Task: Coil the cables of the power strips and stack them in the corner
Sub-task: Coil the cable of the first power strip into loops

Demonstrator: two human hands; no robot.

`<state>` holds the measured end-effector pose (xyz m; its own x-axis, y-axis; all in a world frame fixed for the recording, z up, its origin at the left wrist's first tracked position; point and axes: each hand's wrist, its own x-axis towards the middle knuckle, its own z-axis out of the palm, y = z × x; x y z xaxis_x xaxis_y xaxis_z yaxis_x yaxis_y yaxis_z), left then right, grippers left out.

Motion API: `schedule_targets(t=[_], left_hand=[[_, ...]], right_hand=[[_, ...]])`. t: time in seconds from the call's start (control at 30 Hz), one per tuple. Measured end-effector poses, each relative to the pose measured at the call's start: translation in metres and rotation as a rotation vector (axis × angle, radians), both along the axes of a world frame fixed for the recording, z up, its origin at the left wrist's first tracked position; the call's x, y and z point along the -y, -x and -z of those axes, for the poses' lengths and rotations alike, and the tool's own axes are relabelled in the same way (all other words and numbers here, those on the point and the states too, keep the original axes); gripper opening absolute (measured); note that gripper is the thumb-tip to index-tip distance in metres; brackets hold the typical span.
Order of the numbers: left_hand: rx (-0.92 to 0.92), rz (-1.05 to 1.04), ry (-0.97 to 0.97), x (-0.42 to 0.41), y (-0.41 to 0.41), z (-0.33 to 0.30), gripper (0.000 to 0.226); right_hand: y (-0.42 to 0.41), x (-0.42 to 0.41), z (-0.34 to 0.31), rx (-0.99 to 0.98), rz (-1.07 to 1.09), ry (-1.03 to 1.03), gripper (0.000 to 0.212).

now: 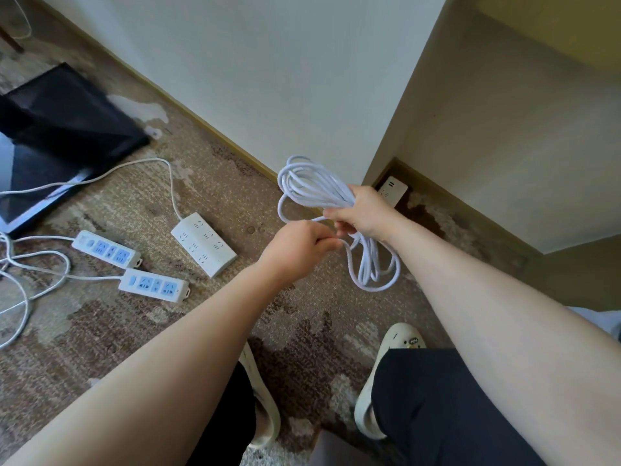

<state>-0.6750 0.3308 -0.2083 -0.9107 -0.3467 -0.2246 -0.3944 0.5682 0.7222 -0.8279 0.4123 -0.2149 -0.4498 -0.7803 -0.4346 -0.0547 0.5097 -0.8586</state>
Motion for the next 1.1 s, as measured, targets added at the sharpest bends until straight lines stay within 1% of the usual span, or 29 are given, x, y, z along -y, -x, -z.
schedule_targets(t=[0.1,0.23,0.33,0.43,0.57,0.77,0.83,0.87,0.93,0.97,1.0,1.03,1.07,1.1], left_hand=[[-0.029,-0.091,0.042,-0.002,0.004,0.0,0.023],[-0.085,-0.213,0.089,-0.006,0.009,0.001,0.022],[-0.105,-0.25,0.097,-0.008,0.011,0.003,0.016],[-0.114,-0.321,0.071,-0.007,0.012,0.006,0.026],[-0.1,-0.367,0.069,-0.008,0.016,0.005,0.022],[-0.082,-0.389,0.064,0.004,0.008,0.009,0.027],[-0.093,-0.403,0.051,0.015,0.001,0.008,0.033],[-0.111,-0.439,0.037,0.021,-0.002,0.008,0.04],[-0.125,-0.542,0.013,0.033,-0.007,0.008,0.061],[-0.117,-0.587,-0.021,0.037,-0.009,0.009,0.075],[-0.105,-0.615,-0.078,0.041,-0.01,0.01,0.087],[-0.088,-0.622,-0.139,0.044,-0.011,0.01,0.094],[-0.073,-0.613,-0.19,0.047,-0.012,0.011,0.093],[-0.064,-0.592,-0.232,0.049,-0.011,0.011,0.086]], right_hand=[[0.0,0.0,0.002,0.053,0.039,0.013,0.009],[0.001,0.0,0.003,0.055,0.021,0.035,0.01],[0.001,-0.002,0.004,0.126,0.004,0.046,0.006],[0.001,-0.004,0.006,0.164,0.009,0.035,0.008],[-0.005,0.0,0.007,0.211,0.033,0.05,0.009],[-0.001,0.001,0.004,0.229,0.111,0.053,0.01],[0.004,-0.002,0.001,0.22,0.125,0.045,0.012],[0.006,-0.004,0.0,0.214,0.13,0.041,0.012],[0.009,-0.005,-0.002,0.206,0.121,0.041,0.015],[0.009,-0.006,-0.003,0.197,0.102,0.038,0.019],[0.008,-0.006,-0.004,0.189,0.071,0.029,0.023],[0.006,-0.006,-0.005,0.183,0.032,0.018,0.027],[0.004,-0.006,-0.006,0.178,-0.008,0.006,0.028],[0.002,-0.006,-0.007,0.173,-0.042,-0.003,0.028]])
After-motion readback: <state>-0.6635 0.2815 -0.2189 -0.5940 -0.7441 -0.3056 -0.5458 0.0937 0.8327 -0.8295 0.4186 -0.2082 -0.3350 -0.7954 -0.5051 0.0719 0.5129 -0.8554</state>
